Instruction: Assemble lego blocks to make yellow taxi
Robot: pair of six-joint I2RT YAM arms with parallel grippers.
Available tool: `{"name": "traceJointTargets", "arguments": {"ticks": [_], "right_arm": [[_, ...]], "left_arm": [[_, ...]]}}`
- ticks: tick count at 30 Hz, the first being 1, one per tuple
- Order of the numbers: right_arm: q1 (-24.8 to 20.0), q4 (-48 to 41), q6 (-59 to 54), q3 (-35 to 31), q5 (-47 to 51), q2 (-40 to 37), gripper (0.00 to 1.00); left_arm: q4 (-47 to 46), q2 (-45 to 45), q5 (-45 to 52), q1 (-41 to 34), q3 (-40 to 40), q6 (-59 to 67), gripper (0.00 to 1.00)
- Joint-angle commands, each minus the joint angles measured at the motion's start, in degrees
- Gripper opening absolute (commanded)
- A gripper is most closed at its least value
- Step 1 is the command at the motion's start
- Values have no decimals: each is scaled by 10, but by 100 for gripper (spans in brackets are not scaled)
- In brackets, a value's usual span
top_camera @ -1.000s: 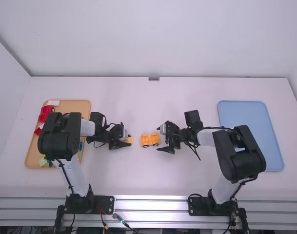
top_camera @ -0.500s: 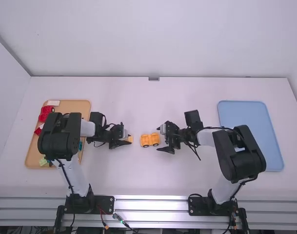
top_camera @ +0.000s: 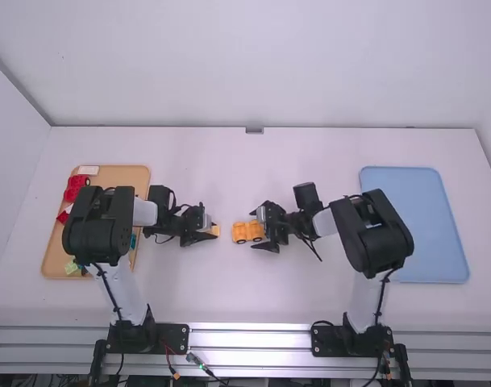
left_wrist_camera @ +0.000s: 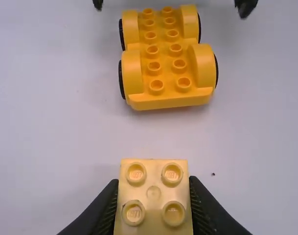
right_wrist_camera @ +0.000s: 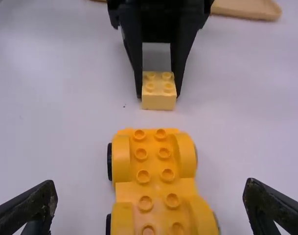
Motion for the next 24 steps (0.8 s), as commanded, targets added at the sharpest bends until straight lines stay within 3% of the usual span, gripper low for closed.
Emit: {"name": "traceJointTargets", "arguments": {"ticks": [1,9,13,16,20,24], "right_arm": [[3,-2,15,29,-10,25,99],[2,8,13,53,-22,75,97],[2,16,14,52,-22,89,88],[2,8,13,52,-23,90,78],[4,7,16,53,-23,90,63],[2,4,14,52,-22,90,55]], "left_arm": [[-4,9,21,5,-10,-13,15],[-2,9,19,5,-10,-28,13],[28,9,16,5,-10,-95,10],[53,9,17,5,-10,-139,2],[55,9,17,5,-7,-140,2],[37,9,18,5,4,-140,2]]}}
